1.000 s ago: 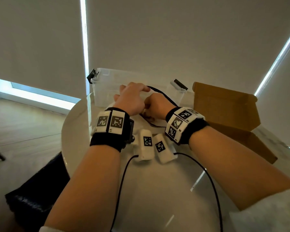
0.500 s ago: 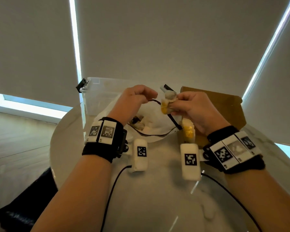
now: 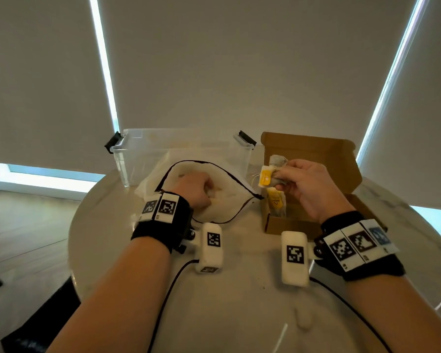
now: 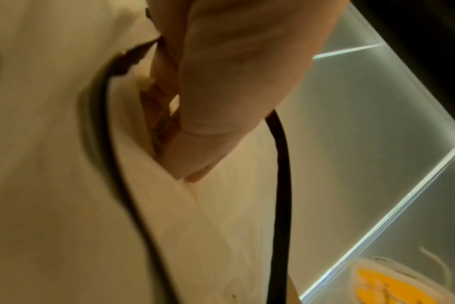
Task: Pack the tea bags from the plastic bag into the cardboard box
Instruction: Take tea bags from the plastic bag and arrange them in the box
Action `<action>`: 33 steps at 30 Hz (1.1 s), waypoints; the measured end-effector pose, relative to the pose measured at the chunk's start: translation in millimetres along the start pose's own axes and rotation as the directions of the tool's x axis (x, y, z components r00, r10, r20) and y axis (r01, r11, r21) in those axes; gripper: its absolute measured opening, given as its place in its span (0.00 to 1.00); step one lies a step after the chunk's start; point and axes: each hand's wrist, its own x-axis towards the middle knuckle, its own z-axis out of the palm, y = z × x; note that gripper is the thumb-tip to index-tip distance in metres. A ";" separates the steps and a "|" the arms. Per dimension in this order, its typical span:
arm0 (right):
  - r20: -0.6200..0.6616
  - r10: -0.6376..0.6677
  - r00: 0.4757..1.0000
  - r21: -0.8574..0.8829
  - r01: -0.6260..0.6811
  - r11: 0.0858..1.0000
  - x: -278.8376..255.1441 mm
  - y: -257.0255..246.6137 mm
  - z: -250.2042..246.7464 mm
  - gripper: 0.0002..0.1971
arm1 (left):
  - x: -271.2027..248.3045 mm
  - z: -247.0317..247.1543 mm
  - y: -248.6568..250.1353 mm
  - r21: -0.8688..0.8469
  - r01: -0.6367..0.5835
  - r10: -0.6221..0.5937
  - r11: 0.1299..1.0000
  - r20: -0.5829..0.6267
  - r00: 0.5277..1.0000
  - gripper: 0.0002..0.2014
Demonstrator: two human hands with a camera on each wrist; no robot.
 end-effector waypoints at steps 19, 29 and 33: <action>0.005 0.031 0.999 0.070 -0.032 0.997 1.8 -0.2 -3.9 0.03 | -43.1 -60.3 24.5 -0.548 -0.191 -0.007 0.814 -0.338 0.941 0.04; 0.088 -0.031 0.996 0.386 -0.005 0.923 1.5 -3.8 -12.6 0.07 | -17.8 -53.3 77.9 -0.999 -0.024 -0.034 -0.048 -0.022 0.999 0.12; 0.087 -0.032 0.996 0.437 -0.010 0.900 5.1 -2.1 -17.5 0.08 | -4.2 -45.7 92.8 -0.909 0.141 0.033 -0.391 0.139 0.990 0.12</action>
